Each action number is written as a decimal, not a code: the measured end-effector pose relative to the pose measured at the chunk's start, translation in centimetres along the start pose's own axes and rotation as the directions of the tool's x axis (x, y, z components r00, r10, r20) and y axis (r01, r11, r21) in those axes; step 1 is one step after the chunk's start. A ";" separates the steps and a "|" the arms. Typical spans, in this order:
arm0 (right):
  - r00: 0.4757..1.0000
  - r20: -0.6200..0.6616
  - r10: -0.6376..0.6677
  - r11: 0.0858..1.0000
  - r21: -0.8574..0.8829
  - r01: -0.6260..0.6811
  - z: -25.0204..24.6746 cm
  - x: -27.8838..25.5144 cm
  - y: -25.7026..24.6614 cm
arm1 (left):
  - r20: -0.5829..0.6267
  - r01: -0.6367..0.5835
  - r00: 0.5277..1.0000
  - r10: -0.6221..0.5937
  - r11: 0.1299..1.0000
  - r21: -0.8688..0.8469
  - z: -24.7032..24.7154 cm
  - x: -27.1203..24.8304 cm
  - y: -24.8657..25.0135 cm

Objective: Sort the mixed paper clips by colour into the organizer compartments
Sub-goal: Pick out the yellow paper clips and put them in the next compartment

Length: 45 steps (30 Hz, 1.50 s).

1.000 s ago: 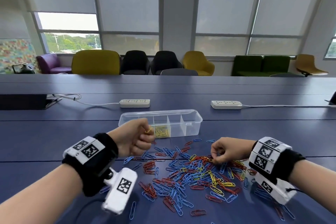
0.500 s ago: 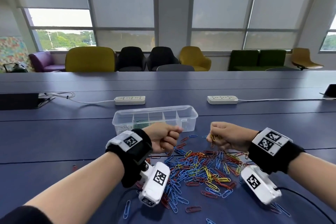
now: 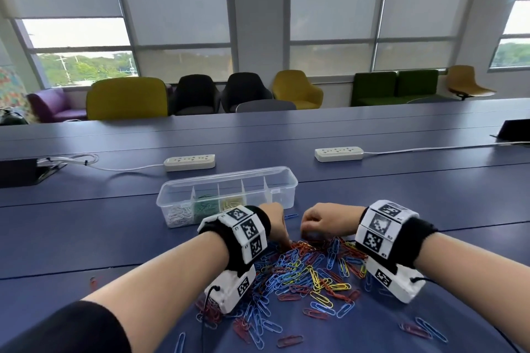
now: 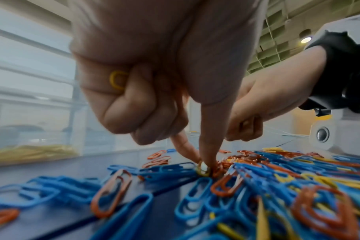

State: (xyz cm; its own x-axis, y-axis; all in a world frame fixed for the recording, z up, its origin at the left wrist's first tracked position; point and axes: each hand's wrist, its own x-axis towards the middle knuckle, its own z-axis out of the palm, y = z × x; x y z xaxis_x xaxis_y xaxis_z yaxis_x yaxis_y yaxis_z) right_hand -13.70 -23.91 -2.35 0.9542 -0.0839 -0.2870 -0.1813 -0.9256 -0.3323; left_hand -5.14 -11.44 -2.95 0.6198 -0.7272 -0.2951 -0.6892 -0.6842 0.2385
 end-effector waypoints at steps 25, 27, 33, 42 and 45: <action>0.994 0.112 0.016 1.000 -0.020 -0.014 1.0 0.5 0.1 | 0.137 0.254 0.921 0.364 -0.296 -0.921 -1.5 -5.9 -3.8; 0.996 0.089 0.025 1.000 -0.013 -0.024 1.1 0.6 0.1 | 0.118 0.252 0.925 0.362 -0.351 -0.902 -1.0 -6.1 -4.0; 0.991 0.123 0.052 0.998 0.013 -0.054 1.2 0.7 0.0 | 0.087 0.209 0.956 0.281 -0.441 -0.873 -0.2 -6.6 -4.9; 0.992 0.042 0.115 0.984 0.129 -0.119 0.5 -0.6 -0.6 | 0.098 0.135 0.986 0.131 -0.315 -0.939 -0.5 -7.7 -5.4; 0.992 0.012 0.129 0.849 0.515 -0.117 0.4 -1.8 -0.6 | 0.111 0.131 0.988 0.104 -0.207 -0.970 -0.4 -7.6 -5.5</action>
State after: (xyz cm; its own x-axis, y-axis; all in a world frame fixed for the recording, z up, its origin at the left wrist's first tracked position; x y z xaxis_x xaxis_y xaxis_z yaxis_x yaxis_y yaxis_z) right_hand -15.36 -23.02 -2.00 0.9200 -0.1979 -0.3382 -0.3876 -0.5865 -0.7112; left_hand -5.92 -2.15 -1.63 0.4993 -0.7836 -0.3698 0.5874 -0.0077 0.8093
